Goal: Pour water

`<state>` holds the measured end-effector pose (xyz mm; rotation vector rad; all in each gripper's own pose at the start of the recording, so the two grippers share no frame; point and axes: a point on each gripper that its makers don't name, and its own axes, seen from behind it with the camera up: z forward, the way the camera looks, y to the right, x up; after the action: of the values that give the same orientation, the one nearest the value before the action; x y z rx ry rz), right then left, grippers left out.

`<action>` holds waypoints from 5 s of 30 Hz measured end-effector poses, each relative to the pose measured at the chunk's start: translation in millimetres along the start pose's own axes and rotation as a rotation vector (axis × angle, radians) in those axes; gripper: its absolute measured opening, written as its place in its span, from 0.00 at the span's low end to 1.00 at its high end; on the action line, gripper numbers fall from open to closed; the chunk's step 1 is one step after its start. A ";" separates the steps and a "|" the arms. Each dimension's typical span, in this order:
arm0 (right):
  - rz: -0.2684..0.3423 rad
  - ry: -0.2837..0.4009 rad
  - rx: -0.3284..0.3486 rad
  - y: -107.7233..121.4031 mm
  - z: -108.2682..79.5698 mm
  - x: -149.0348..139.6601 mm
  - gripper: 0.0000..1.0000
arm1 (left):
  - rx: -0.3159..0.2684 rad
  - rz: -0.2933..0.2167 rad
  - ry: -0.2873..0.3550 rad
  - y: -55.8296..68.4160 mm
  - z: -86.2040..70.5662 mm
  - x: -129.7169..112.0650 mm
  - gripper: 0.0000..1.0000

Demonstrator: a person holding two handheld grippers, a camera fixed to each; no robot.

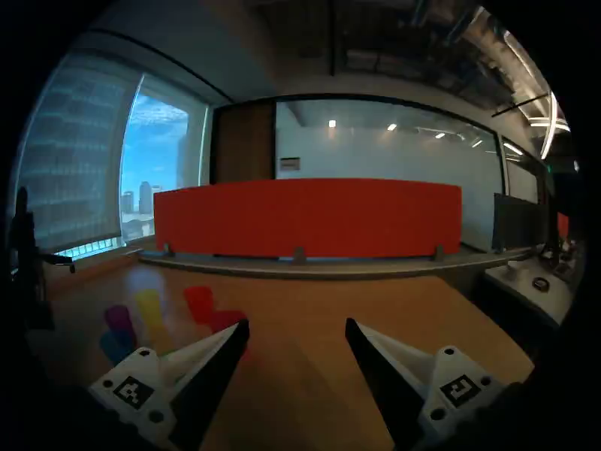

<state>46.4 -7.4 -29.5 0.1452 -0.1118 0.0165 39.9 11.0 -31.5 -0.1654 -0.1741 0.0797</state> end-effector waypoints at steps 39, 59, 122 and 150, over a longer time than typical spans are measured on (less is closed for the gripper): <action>0.011 0.116 -0.202 29.1 2.2 19.7 0.99 | 0.288 -0.065 0.195 -31.4 2.9 -14.1 0.93; -0.030 0.101 -0.217 20.6 -3.4 26.7 0.99 | 0.243 -0.113 0.208 -25.1 26.2 -37.3 0.93; -0.060 0.165 -0.141 -3.4 -3.1 17.1 0.99 | 0.214 -0.078 0.149 -17.6 36.7 -59.8 0.96; -0.016 0.164 -0.125 6.1 24.4 -33.0 0.99 | 0.214 -0.078 0.149 -18.0 35.9 -59.4 0.96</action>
<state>10.9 -5.2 -8.3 0.0198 0.0518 0.0059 -23.7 -6.6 -3.4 0.0489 -0.0222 0.0083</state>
